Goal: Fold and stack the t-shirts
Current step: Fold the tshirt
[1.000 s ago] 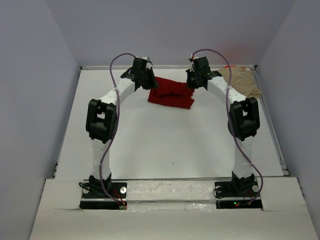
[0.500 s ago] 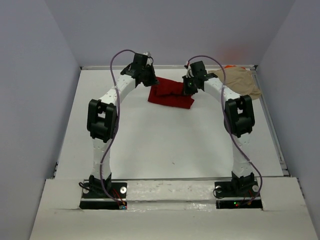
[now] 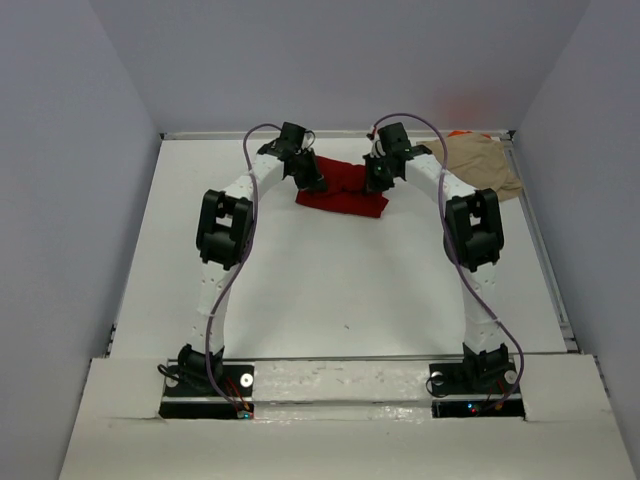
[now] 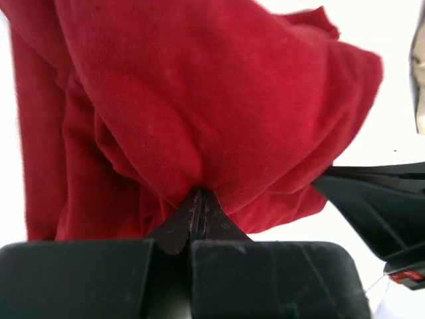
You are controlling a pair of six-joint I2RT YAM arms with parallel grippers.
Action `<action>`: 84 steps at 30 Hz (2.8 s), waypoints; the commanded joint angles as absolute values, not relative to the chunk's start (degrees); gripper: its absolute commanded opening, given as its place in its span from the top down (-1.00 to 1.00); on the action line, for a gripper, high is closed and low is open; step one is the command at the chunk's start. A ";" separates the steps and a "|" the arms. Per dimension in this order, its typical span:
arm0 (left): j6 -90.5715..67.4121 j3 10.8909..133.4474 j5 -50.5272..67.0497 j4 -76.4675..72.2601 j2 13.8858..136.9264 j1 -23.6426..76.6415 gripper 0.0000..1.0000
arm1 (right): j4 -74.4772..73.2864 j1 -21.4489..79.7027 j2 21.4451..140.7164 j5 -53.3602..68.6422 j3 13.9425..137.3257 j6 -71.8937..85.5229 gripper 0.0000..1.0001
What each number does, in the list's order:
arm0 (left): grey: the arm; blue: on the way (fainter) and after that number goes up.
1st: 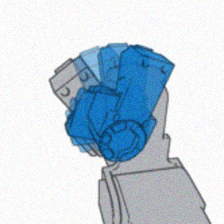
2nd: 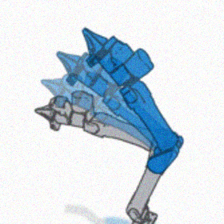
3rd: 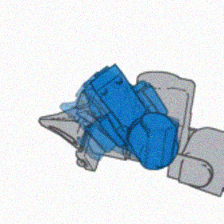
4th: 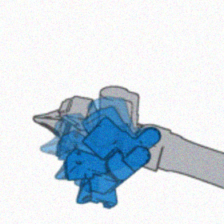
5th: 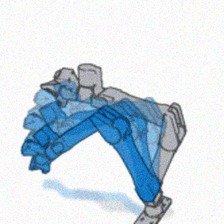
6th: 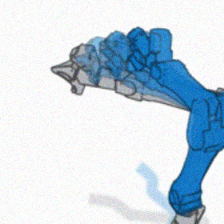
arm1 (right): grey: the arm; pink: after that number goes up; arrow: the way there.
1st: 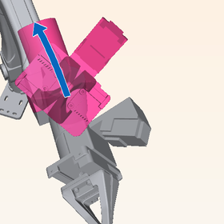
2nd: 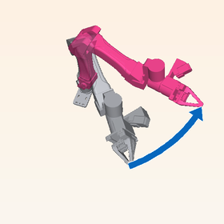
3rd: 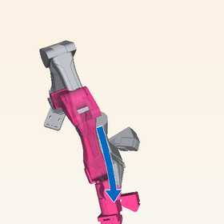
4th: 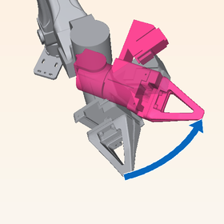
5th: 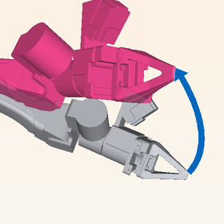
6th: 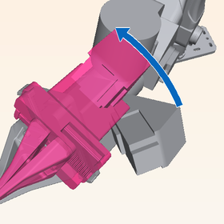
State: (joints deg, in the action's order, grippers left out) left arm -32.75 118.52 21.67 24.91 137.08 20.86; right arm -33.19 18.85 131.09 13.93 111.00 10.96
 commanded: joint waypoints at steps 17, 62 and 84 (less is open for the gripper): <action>-34.28 113.04 30.41 32.43 137.20 19.77 1.00 | -41.49 19.25 133.86 14.24 116.46 11.60 1.00; -32.26 81.02 8.55 30.93 98.00 33.66 1.00 | -30.85 32.34 91.06 -5.87 68.64 18.81 0.80; -31.03 82.88 13.62 38.06 97.04 33.84 1.00 | -31.38 23.03 97.91 -0.44 75.76 15.91 -0.54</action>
